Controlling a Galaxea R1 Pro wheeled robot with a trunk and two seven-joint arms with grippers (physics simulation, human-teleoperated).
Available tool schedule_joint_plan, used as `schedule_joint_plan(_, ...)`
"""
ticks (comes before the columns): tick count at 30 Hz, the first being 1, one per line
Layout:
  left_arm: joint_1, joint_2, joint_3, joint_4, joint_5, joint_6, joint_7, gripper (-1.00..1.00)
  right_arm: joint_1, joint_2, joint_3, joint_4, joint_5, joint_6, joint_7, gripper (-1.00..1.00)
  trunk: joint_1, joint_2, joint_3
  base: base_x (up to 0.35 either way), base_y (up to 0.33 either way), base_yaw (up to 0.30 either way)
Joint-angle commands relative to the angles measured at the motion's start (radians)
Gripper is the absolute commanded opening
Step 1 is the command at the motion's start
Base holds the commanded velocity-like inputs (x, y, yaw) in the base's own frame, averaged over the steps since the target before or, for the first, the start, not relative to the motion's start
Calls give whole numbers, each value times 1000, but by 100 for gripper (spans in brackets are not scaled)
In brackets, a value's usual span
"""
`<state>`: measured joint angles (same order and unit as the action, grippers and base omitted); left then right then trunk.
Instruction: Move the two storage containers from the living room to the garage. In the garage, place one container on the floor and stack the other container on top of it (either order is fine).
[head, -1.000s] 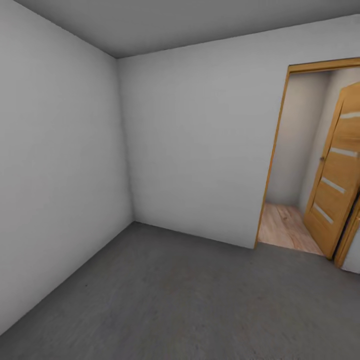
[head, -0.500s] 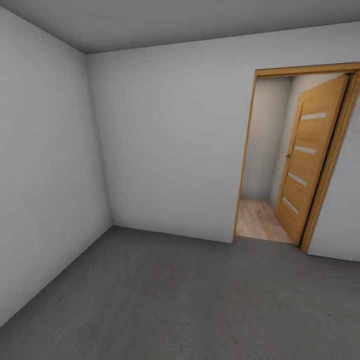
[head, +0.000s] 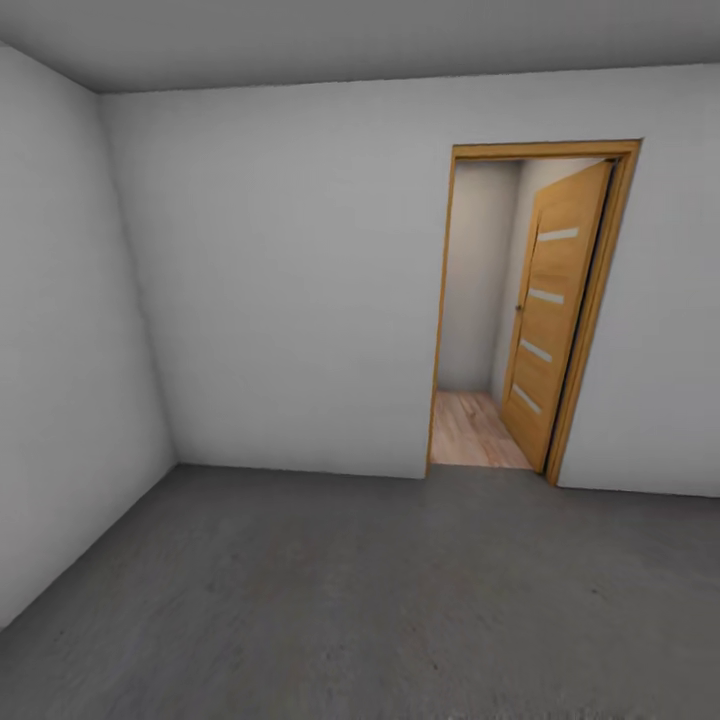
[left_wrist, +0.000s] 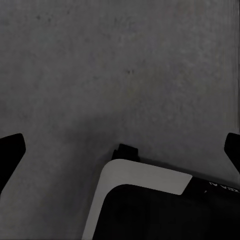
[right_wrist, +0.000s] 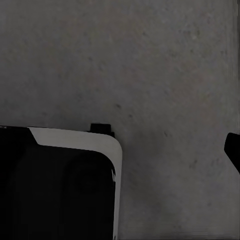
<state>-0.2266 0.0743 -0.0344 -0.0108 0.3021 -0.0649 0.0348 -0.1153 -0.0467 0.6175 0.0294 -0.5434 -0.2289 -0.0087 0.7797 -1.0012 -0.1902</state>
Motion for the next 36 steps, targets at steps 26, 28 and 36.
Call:
schedule_joint_plan(26, 0, 0, -4, 0, 5, -3, 2, 100, -1, 2, 8, 3, -6, -4, -1, 100, 0, -1, -1, 0, 0, -290)
schedule_joint_plan(28, 0, 0, -4, 0, 5, -3, 2, 100, -1, 2, 8, 3, -6, -4, -1, 100, 0, -1, -1, 0, 0, -290)
schedule_joint_plan(36, 0, 0, -4, 0, 5, -3, 2, 100, -1, 4, 9, 3, -6, -4, -2, 100, 0, -1, -1, 0, 0, -290)
